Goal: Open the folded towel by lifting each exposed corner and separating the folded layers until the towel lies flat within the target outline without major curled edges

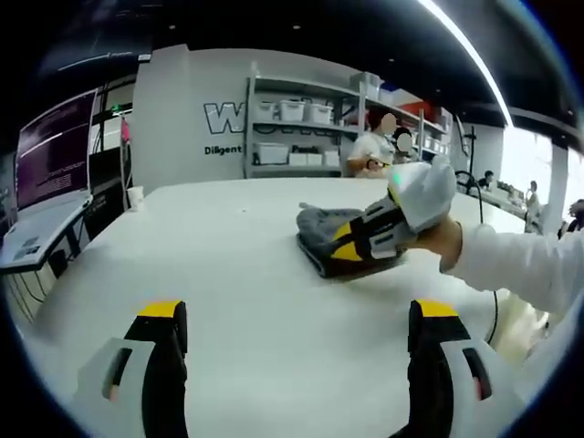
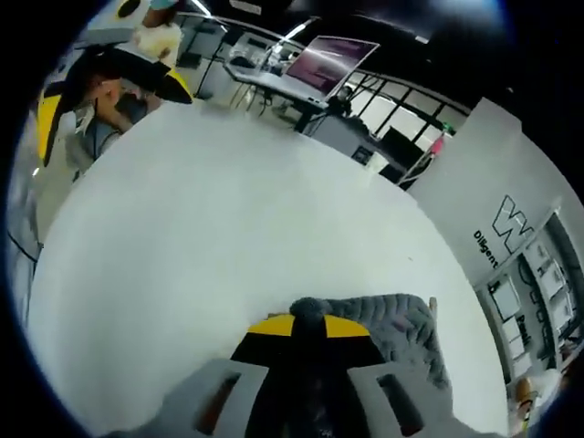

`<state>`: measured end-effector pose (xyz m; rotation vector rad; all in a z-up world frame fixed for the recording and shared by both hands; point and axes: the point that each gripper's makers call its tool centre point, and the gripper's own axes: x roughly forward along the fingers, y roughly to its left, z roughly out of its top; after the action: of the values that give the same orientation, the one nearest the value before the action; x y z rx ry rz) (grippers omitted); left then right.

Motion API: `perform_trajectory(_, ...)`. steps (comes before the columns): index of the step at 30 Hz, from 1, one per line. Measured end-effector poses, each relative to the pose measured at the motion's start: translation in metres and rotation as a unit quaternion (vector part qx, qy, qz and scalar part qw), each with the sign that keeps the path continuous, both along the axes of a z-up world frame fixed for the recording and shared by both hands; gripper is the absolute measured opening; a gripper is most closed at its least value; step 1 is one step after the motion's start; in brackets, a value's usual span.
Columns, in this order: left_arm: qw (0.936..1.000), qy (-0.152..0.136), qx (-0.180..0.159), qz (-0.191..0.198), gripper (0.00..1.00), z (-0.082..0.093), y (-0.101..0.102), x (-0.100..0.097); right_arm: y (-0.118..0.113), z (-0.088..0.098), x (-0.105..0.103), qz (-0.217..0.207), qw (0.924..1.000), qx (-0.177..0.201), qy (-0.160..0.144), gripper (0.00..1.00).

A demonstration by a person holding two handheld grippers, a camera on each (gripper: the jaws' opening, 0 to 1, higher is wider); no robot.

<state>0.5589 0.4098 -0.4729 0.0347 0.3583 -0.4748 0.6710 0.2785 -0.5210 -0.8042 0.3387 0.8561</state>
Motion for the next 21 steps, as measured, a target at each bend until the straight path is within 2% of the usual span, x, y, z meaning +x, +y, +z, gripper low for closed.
perform_trajectory(11, 1.0, 0.001, -0.003, 0.0, 1.0, 0.0, 0.0, 0.0, -0.027, 0.042, 0.005, -0.028, 0.9975, 0.04, -0.052, 0.02)
perform_trajectory(21, 1.0, -0.001, -0.004, 0.002, 1.0, 0.001, 0.003, 0.0, -0.063, 0.076, 0.006, -0.07, 0.9898, 0.084, -0.091, 0.02)
